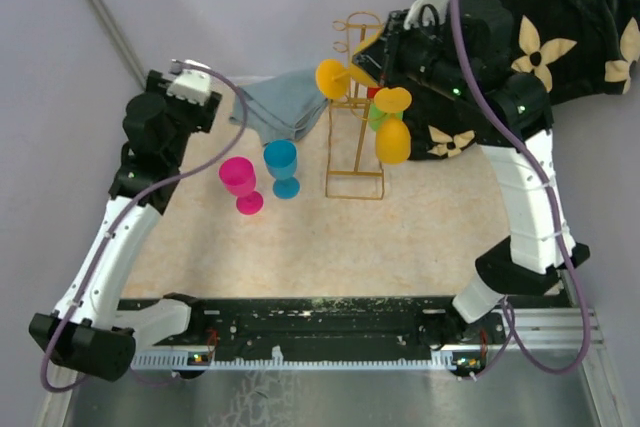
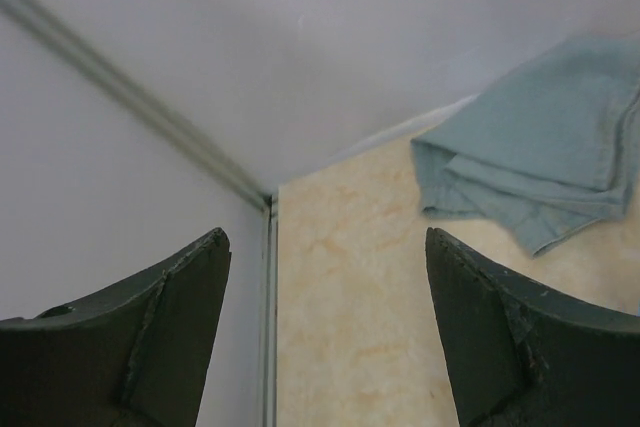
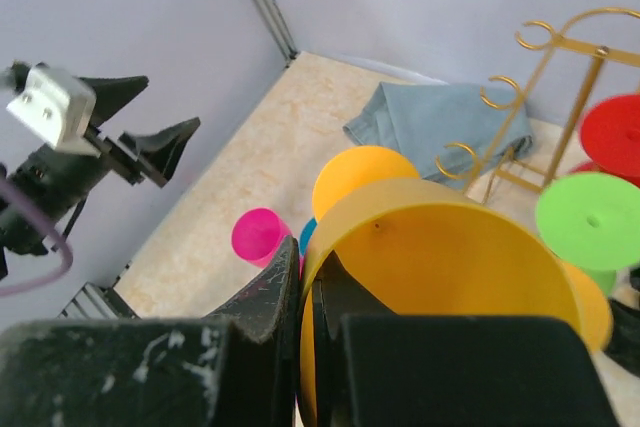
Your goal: Take the wine glass off the wine glass rack
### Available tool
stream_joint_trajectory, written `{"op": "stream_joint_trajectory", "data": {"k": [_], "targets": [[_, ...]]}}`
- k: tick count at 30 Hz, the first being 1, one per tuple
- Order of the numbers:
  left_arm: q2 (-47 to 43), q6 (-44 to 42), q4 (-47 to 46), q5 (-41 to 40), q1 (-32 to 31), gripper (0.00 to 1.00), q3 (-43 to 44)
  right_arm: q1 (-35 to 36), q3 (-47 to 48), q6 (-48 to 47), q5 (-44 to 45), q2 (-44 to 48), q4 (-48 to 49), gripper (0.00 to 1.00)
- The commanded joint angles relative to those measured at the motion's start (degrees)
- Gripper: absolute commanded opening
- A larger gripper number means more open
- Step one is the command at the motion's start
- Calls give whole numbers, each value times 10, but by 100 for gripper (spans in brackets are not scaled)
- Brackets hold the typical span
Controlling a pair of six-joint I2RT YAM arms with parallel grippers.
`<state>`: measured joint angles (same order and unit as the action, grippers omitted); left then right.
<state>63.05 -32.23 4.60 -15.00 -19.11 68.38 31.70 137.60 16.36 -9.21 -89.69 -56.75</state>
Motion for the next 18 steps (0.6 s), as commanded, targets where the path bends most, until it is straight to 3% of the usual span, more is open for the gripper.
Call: {"op": "stream_joint_trajectory", "data": {"k": [1,5,8,18], "targets": [[18,193,110,32,114,84,49,74,80,-29,70,-54,9,0],[57,298,193,99,226,83,82,135,89,-48,112,-87,18,0],[67,330,216,127,273,82,77,183,89,-66,146,-106,20,0],[49,361,199,139,280,91,52,316,14,-95,234,-171,23,0]]}}
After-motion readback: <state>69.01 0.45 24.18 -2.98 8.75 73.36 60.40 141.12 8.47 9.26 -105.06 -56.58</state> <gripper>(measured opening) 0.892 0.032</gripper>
